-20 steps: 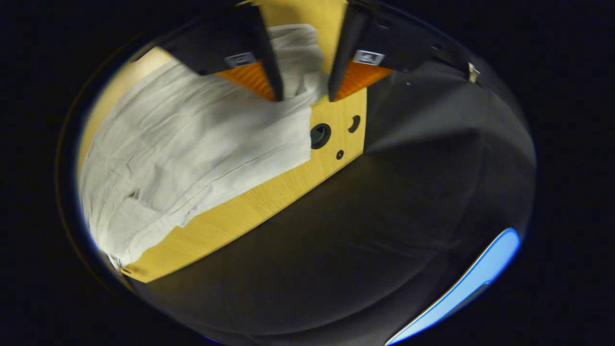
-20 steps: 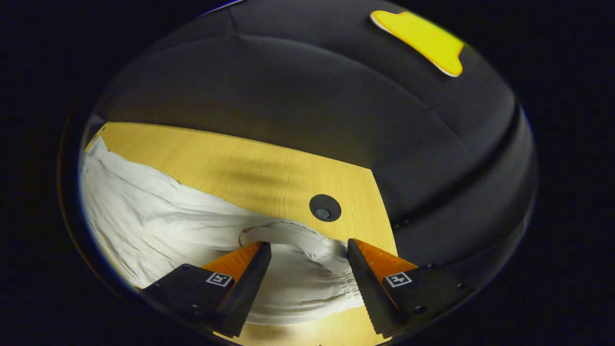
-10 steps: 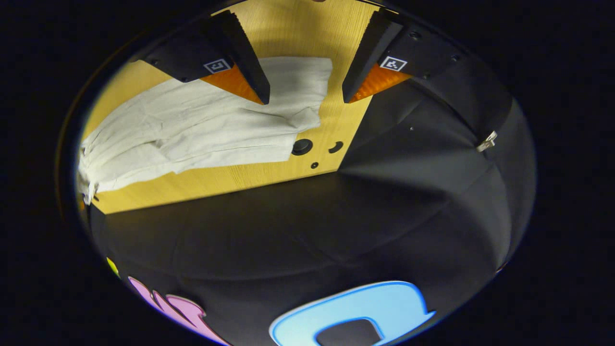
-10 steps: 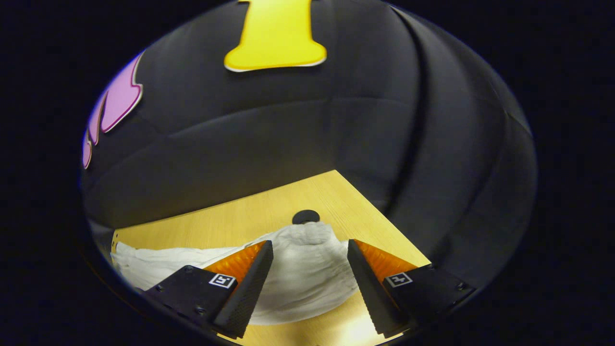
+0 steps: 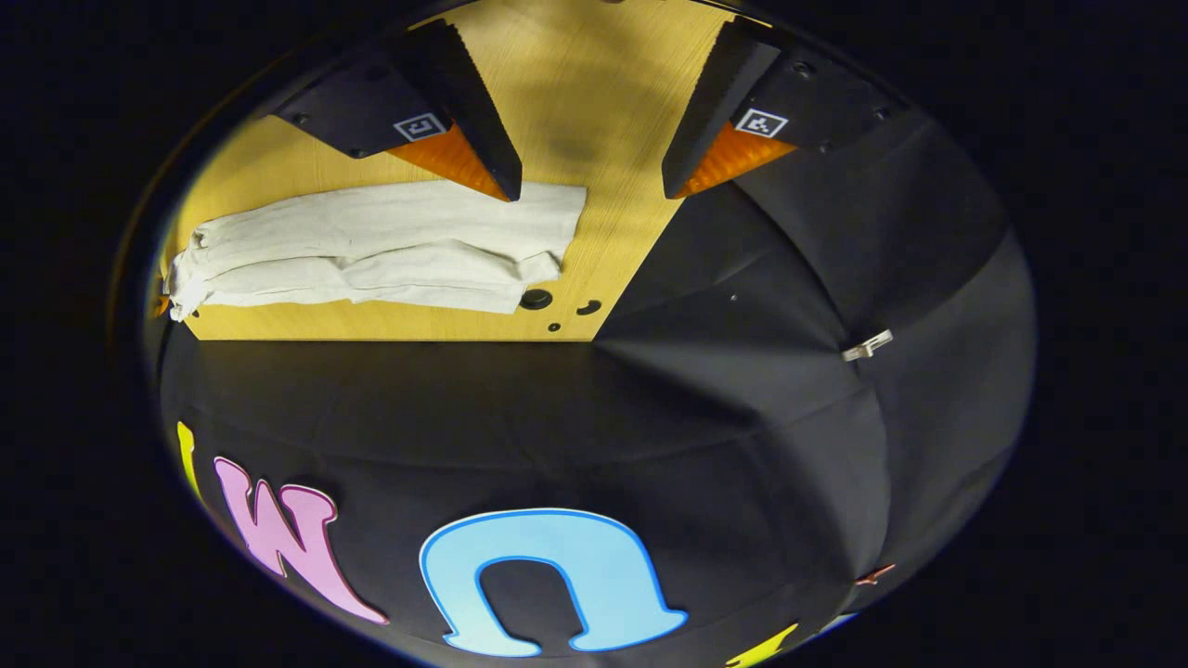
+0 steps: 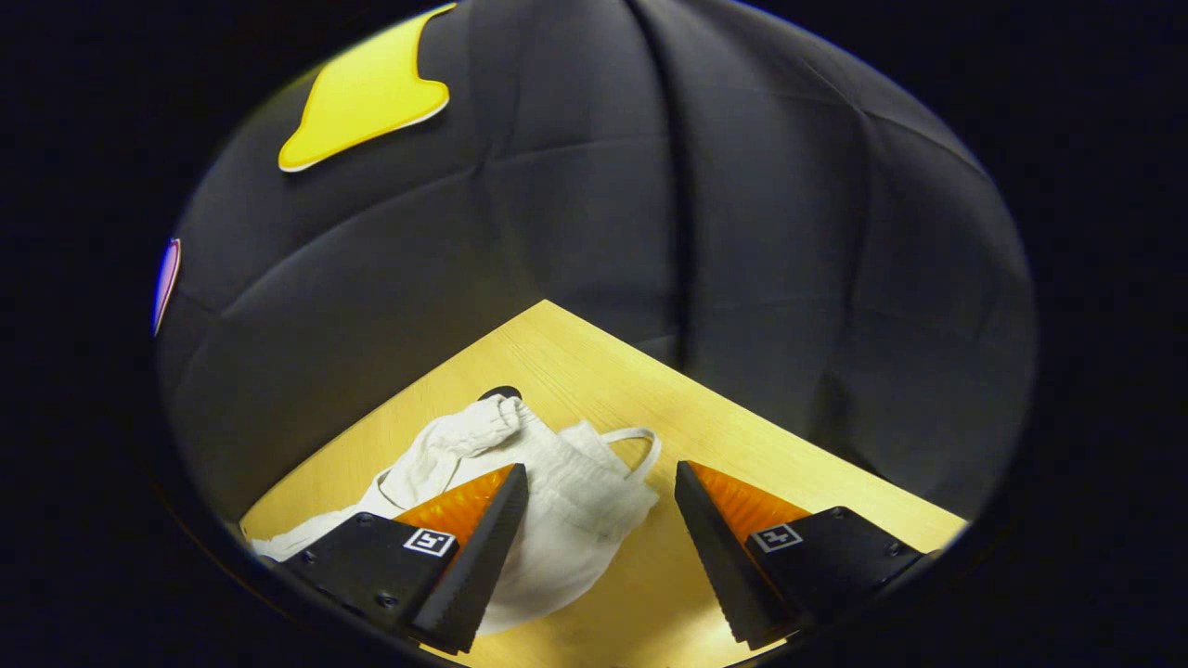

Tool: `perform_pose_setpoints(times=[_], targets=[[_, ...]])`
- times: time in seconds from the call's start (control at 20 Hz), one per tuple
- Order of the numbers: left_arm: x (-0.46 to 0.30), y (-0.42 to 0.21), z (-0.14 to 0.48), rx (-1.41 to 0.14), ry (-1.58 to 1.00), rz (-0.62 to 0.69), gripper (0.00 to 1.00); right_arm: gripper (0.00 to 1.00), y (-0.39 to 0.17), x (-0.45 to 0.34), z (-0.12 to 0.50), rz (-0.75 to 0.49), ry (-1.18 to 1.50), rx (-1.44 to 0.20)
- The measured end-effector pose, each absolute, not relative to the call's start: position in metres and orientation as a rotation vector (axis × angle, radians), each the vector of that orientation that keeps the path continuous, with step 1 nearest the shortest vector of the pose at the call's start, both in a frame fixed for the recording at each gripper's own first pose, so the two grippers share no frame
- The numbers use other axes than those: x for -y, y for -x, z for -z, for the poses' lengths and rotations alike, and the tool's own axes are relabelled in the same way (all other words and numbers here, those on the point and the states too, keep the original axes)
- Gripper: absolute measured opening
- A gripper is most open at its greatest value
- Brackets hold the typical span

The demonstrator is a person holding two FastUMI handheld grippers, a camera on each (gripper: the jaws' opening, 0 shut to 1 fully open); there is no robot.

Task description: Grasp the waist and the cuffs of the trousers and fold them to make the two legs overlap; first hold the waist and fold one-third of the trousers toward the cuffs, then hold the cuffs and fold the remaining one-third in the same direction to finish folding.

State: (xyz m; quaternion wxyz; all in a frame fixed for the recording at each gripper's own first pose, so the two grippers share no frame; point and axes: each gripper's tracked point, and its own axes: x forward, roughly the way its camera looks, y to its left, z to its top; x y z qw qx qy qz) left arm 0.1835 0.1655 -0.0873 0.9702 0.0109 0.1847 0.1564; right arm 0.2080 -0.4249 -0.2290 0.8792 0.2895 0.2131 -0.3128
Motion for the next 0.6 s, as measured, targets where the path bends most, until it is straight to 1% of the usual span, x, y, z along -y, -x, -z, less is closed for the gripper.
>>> perform_pose_setpoints(times=[0.25, 0.5, 0.55, 0.6], targets=[[-0.155, -0.161, 0.106, -0.437, -0.003, -0.343, 0.97, 0.99, -0.211, 0.42, 0.236, 0.629, -0.624, -0.455], [-0.114, -0.156, 0.121, -0.458, -0.006, -0.279, 0.98, 0.99, -0.212, 0.422, 0.234, 0.641, -0.594, -0.454], [-0.105, -0.153, 0.126, -0.467, 0.021, -0.275, 0.98, 0.84, -0.208, 0.424, 0.232, 0.648, -0.591, -0.46], [-0.092, -0.152, 0.13, -0.478, 0.064, -0.261, 0.97, 0.91, -0.207, 0.428, 0.232, 0.653, -0.593, -0.47]])
